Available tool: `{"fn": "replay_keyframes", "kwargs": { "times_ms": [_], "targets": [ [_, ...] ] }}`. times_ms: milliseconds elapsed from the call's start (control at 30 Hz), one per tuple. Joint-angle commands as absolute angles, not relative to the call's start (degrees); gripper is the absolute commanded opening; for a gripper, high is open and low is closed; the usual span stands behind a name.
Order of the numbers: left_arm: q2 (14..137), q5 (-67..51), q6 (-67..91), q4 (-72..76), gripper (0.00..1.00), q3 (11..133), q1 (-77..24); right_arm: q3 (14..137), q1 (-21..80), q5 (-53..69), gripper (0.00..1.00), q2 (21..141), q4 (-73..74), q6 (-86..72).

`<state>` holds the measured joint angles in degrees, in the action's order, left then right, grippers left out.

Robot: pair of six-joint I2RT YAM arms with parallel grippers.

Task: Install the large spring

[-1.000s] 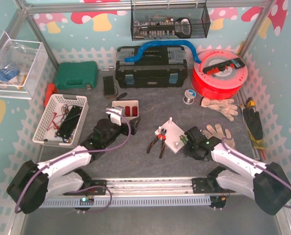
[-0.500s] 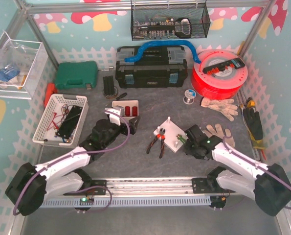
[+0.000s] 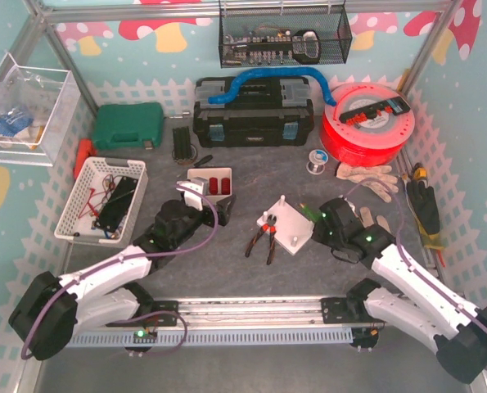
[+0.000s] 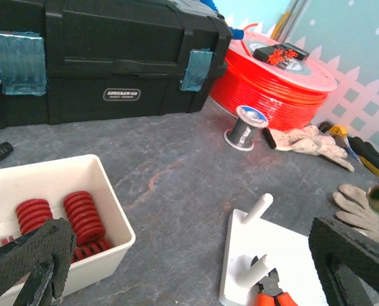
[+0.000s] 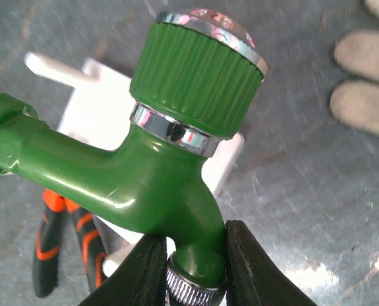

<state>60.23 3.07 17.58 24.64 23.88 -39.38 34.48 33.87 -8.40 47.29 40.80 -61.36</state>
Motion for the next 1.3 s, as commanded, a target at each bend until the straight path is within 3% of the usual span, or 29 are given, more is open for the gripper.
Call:
{"fn": "replay_keyframes", "kwargs": {
  "times_ms": [0,233,467,867,1267],
  "targets": [
    [60.30,1.41,17.31,25.19,0.99,23.30,-40.01,39.32,34.28,-17.91,0.04,47.39,40.76,-57.34],
    [60.97,0.97,17.40,25.40,0.98,23.38,-40.14,46.63,30.87,-31.73,0.03,58.74,33.58,-45.56],
    [62.06,0.14,17.30,25.90,0.95,23.49,-40.21,44.78,16.27,-22.12,0.04,69.01,16.06,-34.89],
    [64.55,-2.16,17.14,25.44,0.88,24.82,-40.39,44.92,7.12,-10.60,0.10,90.72,2.55,-34.08],
    [64.82,-0.67,17.12,22.81,0.83,26.15,-40.43,46.74,6.59,-15.72,0.49,94.72,6.02,-36.96]
  ]
}}
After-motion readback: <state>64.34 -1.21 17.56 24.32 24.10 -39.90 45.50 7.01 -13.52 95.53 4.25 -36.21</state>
